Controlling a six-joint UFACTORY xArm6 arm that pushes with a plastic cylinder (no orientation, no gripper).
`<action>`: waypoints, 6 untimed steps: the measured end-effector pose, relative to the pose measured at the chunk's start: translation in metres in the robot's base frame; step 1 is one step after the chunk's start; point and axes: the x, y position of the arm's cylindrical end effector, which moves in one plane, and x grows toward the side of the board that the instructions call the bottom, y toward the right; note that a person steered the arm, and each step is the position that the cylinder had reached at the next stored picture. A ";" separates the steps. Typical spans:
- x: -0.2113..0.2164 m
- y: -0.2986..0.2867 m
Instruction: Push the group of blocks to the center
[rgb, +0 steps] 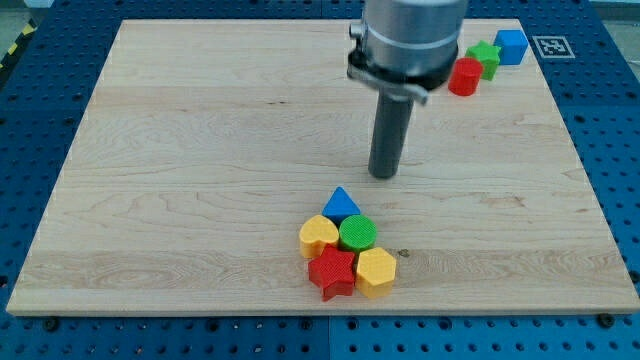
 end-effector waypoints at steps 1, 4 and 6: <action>-0.061 -0.028; -0.260 0.013; -0.261 0.090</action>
